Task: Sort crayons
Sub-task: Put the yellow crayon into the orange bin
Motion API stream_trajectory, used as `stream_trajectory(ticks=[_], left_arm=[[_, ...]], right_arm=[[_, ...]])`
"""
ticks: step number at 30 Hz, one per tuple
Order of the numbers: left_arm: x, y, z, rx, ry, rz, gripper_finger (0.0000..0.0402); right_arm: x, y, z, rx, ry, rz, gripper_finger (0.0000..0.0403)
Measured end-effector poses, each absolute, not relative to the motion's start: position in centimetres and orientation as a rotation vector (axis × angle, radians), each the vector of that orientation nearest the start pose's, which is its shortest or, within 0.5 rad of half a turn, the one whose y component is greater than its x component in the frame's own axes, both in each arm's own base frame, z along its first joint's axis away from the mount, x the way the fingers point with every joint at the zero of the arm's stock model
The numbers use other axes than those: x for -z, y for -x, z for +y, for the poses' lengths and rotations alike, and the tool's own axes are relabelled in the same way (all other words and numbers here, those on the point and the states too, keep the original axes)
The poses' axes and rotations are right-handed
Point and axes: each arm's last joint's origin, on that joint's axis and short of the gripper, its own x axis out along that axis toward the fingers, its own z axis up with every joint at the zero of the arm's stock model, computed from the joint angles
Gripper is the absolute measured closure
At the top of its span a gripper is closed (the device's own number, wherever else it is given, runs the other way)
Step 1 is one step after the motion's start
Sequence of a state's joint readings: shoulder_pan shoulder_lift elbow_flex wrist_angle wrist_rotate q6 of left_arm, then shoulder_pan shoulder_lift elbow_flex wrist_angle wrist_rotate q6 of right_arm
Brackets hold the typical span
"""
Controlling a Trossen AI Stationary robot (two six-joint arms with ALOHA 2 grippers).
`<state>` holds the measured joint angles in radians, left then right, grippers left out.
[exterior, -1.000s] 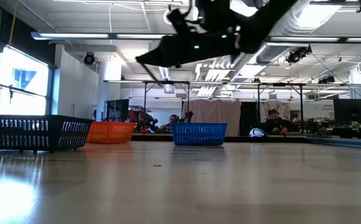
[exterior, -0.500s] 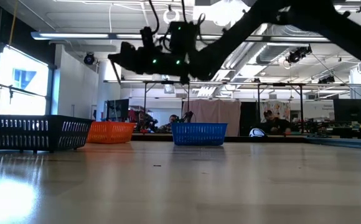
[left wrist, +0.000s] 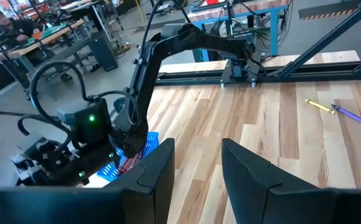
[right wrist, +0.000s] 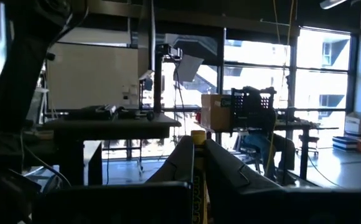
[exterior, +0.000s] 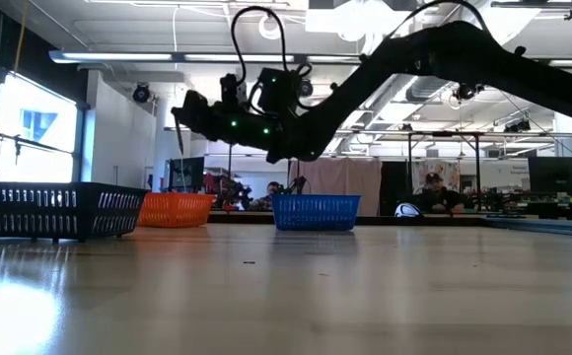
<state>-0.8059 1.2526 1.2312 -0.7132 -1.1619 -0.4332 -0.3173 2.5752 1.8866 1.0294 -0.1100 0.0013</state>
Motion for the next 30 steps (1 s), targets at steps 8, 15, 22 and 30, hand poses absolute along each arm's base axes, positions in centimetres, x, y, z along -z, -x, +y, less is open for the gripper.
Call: stream_trajectory(ticks=[8, 15, 22, 30], left_arm=[[-35.6, -18.7, -15.6, -0.414, -0.193, 0.322, 0.0284], [-35.6, -18.7, -15.6, -0.414, -0.193, 0.322, 0.0284], [-35.6, -18.7, -15.7, -0.414, -0.185, 0.321, 0.0284], [-35.5, -18.7, -15.8, -0.362, -0.166, 0.35, 0.0284]], right_arm=[[-15.4, -53.3, -17.8, 0.223, -0.002, -0.23, 0.0384], [-15.0, -53.4, -17.8, 0.22, -0.056, -0.2, 0.0347], [-15.0, -53.4, -17.9, 0.22, -0.083, -0.203, 0.0317], [-20.0, -52.3, -18.0, -0.223, -0.278, -0.196, 0.0302]])
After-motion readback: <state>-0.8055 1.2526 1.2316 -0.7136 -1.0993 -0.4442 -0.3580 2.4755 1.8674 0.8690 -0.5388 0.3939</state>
